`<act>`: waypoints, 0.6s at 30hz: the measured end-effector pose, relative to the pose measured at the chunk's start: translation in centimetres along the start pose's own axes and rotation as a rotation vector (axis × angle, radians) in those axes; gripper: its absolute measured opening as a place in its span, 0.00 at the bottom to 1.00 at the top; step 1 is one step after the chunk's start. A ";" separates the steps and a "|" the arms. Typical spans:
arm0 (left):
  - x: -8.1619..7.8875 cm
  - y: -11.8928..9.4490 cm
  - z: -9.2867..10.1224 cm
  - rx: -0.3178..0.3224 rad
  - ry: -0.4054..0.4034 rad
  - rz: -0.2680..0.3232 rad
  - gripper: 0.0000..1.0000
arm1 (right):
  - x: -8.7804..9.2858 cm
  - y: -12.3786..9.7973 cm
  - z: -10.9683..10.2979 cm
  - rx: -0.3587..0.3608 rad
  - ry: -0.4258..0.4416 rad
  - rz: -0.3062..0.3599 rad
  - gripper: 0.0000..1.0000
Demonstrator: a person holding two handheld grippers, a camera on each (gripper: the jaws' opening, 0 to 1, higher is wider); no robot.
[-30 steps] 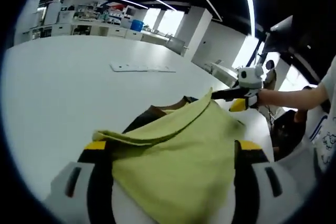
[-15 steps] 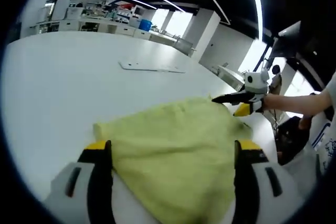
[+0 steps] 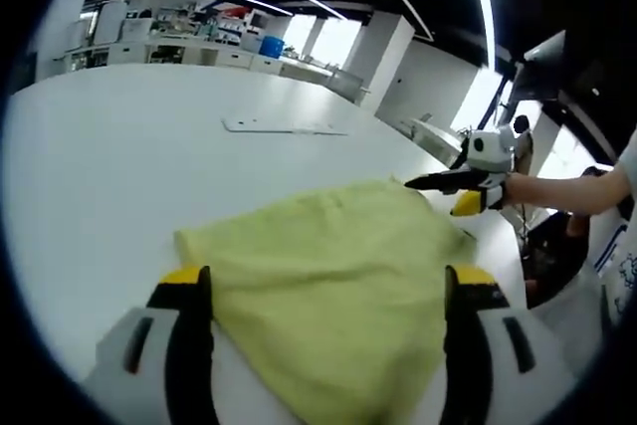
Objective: Fold the garment on the visible template until the final outline fits inside the template.
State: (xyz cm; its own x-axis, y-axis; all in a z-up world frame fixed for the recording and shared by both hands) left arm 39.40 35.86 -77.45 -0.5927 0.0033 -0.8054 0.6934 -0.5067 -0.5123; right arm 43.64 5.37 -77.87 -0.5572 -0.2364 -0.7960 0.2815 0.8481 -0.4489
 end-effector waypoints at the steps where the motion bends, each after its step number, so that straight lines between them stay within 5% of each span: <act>1: 0.0 0.0 0.0 0.000 0.000 0.002 0.94 | 0.1 -0.2 0.0 0.002 -0.004 -0.005 0.93; 18: 0.2 -2.8 1.3 -0.009 0.058 -0.022 0.99 | 0.4 -4.1 -0.7 0.034 -0.039 -0.022 1.00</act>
State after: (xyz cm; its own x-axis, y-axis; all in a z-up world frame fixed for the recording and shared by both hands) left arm 36.82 36.17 -75.80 -0.5832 0.0648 -0.8097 0.6843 -0.4980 -0.5327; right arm 41.69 2.13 -76.03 -0.5330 -0.2735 -0.8007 0.2964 0.8260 -0.4794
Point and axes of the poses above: the point that each gripper's makers call its tool centre point, and the gripper's own axes: y roughly forward along the fingers, z roughly to its right, x roughly out of its underside, the point moved 7 cm from there along -y, roughly backward along the fingers, and after that the axes turned 10 degrees about -x, right-handed, at the moved point
